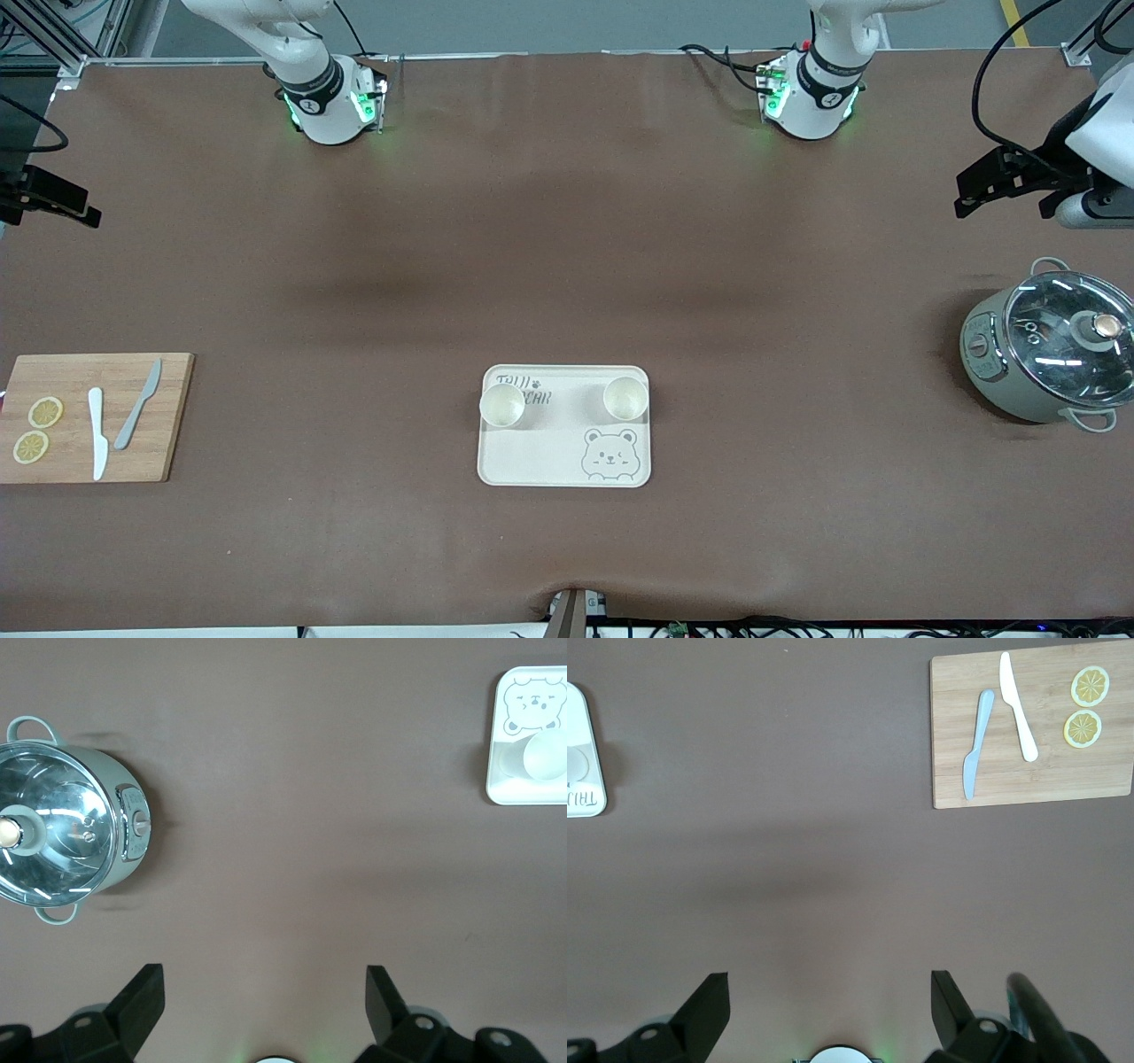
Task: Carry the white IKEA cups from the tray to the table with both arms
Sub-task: 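Move the left gripper from rest toward the white tray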
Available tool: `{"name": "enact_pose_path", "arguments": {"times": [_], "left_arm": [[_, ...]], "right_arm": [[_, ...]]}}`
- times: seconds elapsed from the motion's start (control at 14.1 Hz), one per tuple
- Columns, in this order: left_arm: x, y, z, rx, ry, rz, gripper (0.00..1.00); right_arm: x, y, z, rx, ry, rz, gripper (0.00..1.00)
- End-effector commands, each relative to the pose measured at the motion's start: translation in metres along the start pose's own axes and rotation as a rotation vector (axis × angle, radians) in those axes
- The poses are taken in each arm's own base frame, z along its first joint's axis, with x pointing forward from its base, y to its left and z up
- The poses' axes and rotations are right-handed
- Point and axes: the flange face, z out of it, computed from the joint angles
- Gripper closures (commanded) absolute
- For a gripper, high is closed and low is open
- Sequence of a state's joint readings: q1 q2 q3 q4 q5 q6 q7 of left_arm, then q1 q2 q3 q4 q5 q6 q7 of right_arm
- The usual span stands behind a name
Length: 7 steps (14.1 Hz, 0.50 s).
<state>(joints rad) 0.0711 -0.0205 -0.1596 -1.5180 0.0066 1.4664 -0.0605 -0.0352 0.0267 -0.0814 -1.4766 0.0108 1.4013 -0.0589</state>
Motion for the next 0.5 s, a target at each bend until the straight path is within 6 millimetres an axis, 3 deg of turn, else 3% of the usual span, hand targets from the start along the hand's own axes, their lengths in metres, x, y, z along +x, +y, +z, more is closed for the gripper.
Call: {"name": "enact_pose_path", "arguments": {"times": [0.0, 0.42], "left_arm": [[-0.0081, -0.0012, -0.0091, -0.006, -0.015, 0.008, 0.0], [-0.0047, 0.002, -0.0019, -0.003, -0.037, 0.014, 0.0]], "right_arm": [[-0.0077, 0.003, -0.0024, 0.005, 0.001, 0.017, 0.0], [-0.0075, 0.0031, -0.0025, 0.005, 0.003, 0.017, 0.0]]}}
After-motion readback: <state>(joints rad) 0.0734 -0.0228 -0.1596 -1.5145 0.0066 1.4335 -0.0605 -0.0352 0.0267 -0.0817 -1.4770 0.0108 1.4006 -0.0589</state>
